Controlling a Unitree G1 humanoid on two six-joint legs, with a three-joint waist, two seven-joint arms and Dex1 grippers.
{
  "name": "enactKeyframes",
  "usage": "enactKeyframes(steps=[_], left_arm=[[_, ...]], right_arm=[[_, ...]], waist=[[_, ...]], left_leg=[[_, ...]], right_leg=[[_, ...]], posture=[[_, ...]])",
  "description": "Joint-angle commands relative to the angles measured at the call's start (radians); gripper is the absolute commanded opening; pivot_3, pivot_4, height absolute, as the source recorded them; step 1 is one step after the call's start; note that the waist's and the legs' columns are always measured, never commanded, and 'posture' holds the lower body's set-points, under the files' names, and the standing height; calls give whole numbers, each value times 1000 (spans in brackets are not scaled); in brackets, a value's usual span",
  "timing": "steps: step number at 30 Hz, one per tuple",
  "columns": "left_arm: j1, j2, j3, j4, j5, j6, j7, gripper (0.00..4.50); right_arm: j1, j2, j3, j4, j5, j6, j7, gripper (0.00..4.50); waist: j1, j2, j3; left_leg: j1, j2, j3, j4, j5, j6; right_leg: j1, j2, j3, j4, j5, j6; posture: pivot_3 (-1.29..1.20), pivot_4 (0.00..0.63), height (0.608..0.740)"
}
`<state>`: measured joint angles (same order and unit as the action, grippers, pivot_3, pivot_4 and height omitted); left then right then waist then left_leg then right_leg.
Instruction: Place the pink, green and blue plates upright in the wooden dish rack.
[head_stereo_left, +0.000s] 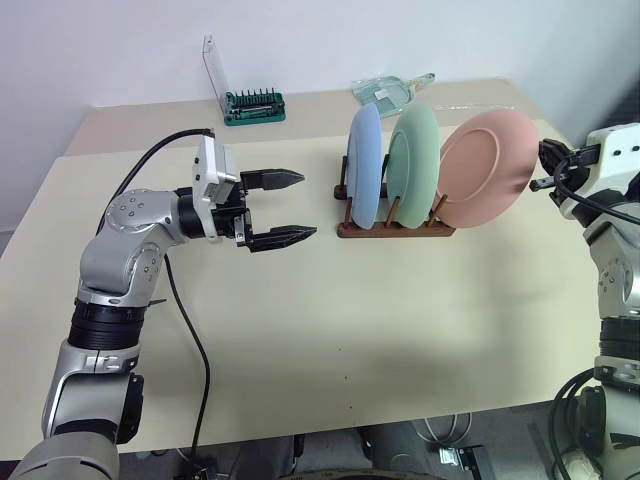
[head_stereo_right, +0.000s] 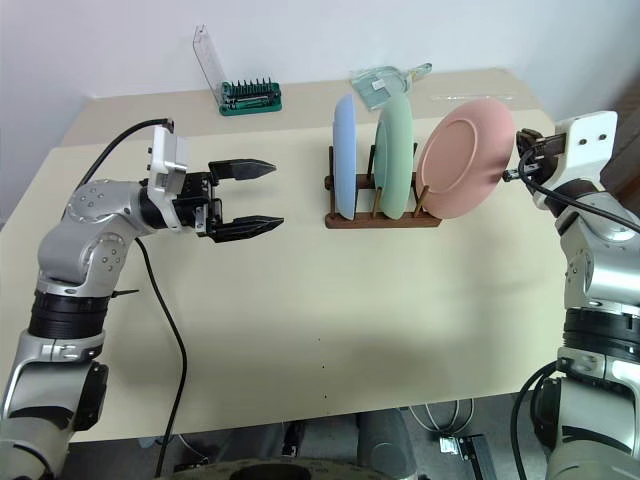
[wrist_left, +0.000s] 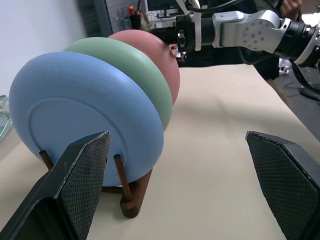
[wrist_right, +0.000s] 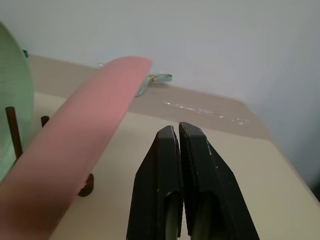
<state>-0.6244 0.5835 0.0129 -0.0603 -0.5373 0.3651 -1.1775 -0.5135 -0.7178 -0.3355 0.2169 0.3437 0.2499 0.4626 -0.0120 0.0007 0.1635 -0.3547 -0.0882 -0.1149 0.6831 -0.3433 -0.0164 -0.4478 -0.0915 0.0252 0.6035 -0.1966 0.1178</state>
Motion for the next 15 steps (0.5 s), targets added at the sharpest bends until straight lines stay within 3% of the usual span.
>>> enactKeyframes(steps=[1,15], left_arm=[[-5,7,19,-29,-15,-2,6,4500],[2,10,19,-32,-14,-3,20,4500]], right_arm=[[-43,8,-17,-81,49,22,26,109],[-52,23,5,-145,71,65,78,109]], waist=[[-1,0,0],[0,0,0]], left_leg=[[0,0,0,0,0,0],[0,0,0,0,0,0]], right_leg=[[0,0,0,0,0,0],[0,0,0,0,0,0]], posture=[[0,150,740],[0,150,740]])
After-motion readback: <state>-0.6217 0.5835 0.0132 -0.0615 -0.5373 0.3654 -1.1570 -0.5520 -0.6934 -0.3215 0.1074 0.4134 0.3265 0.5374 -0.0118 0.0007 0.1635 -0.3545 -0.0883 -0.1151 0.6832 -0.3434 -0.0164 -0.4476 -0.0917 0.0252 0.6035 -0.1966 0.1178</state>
